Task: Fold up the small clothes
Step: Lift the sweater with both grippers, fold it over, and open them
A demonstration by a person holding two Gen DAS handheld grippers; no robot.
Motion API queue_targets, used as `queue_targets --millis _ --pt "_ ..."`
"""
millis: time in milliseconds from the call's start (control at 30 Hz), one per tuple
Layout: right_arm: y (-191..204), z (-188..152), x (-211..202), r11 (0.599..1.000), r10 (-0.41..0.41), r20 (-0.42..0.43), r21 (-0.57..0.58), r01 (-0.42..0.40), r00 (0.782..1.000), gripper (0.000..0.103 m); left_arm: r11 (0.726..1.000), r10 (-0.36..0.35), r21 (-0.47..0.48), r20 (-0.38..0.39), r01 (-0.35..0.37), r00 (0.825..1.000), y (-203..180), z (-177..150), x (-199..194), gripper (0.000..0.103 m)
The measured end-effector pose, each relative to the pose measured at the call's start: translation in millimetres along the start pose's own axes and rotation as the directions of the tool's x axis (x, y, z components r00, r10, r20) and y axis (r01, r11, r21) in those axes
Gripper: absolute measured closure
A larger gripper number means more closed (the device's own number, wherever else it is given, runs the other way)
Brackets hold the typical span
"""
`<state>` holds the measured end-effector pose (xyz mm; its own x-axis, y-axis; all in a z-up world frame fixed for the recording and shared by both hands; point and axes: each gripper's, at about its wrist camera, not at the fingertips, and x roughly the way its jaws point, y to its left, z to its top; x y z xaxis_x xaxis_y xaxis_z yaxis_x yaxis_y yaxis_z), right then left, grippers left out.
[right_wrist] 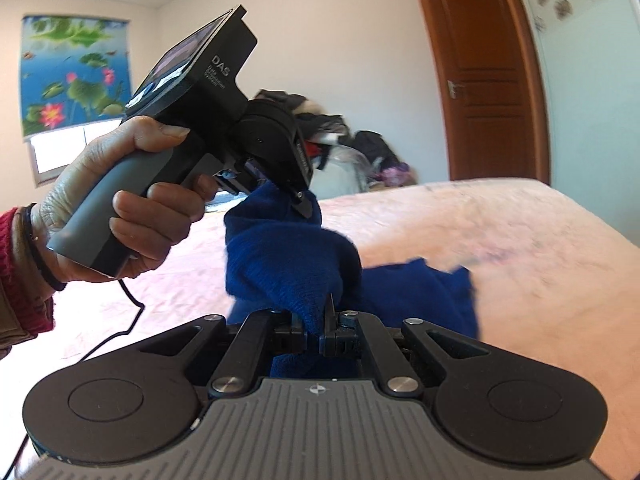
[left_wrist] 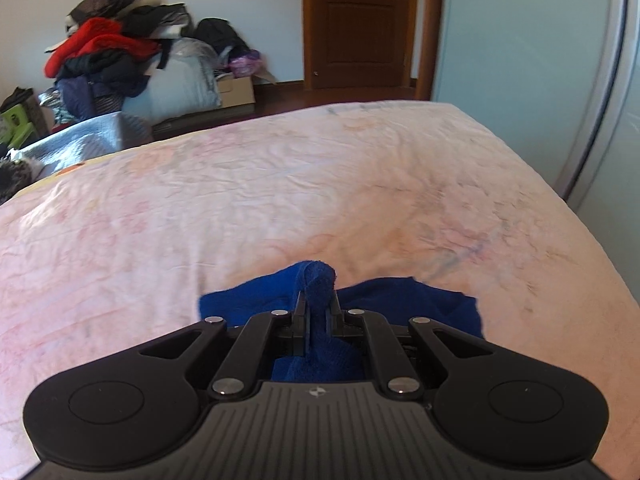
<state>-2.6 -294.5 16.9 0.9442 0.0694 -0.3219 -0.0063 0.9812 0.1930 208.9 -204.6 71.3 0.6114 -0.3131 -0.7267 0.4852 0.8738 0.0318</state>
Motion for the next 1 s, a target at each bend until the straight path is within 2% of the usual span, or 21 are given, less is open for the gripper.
queue_targets --millis 233,267,367,500,600,633,667,700,733,767,833,900,1000 --pt "-40.2 -13.1 -5.3 0.99 -0.003 -0.064 0.143 0.012 0.998 0.098 0.997 -0.073 0.036 -0.05 0.075 0.996 -46.2 -10.4 25.3 0.097" --pt "-46.0 -17.3 -7.0 0.985 0.0 -0.076 0.174 0.013 0.997 0.098 0.994 -0.091 0.048 -0.056 0.094 0.994 -52.5 -12.9 29.2 0.096" --pt "-63.9 -26.7 -7.5 0.965 0.012 -0.114 0.262 0.018 0.993 0.098 0.994 -0.082 0.064 -0.06 0.086 0.995 -67.6 -17.7 38.8 0.095" --pt "-73.9 -33.1 -11.0 0.938 0.047 -0.145 0.346 0.006 0.988 0.098 0.989 -0.133 0.065 -0.054 0.137 0.99 -69.3 -15.7 35.3 0.091" --pt "-87.1 -41.1 -6.9 0.905 0.084 -0.164 0.426 -0.006 0.983 0.098 0.985 -0.166 0.04 -0.049 0.168 0.985 -56.7 -9.3 25.6 0.083" --pt "-90.1 -43.5 -6.2 0.896 0.09 -0.171 0.445 -0.004 0.981 0.098 0.985 -0.173 0.018 -0.038 0.173 0.984 -49.7 -7.1 21.1 0.075" --pt "-92.8 -46.4 -6.1 0.886 0.099 -0.183 0.464 -0.003 0.978 0.098 0.984 -0.178 -0.007 -0.022 0.177 0.984 -41.9 -5.1 16.3 0.06" --pt "-94.2 -48.8 -8.5 0.874 0.121 -0.203 0.487 -0.008 0.972 0.095 0.984 -0.176 -0.036 0.0 0.176 0.984 -32.6 -2.7 10.5 0.049" --pt "-97.2 -49.8 -8.5 0.863 0.143 -0.213 0.504 -0.017 0.967 0.084 0.982 -0.175 -0.062 0.028 0.177 0.984 -24.2 -1.8 4.6 0.028" --pt "-98.9 -49.8 -10.1 0.862 0.155 -0.216 0.506 -0.025 0.964 0.083 0.98 -0.17 -0.087 0.072 0.176 0.983 -14.3 -0.5 -4.4 0.021" --pt "-99.4 -44.4 -15.4 0.886 0.156 -0.236 0.462 -0.03 0.959 0.081 0.983 -0.142 -0.1 0.12 0.154 0.983 -1.3 0.6 -18.5 0.021" --pt "-101.2 -33.1 -25.1 0.905 0.132 -0.22 0.425 -0.027 0.966 0.062 0.99 -0.105 -0.076 0.134 0.116 0.985 7.2 -2.6 -29.3 0.021" --pt "-110.8 -3.1 -30.2 0.921 0.092 -0.142 0.389 -0.03 0.986 0.047 1.0 -0.007 -0.027 0.151 0.012 0.989 10.3 -25.4 -41.6 0.021"
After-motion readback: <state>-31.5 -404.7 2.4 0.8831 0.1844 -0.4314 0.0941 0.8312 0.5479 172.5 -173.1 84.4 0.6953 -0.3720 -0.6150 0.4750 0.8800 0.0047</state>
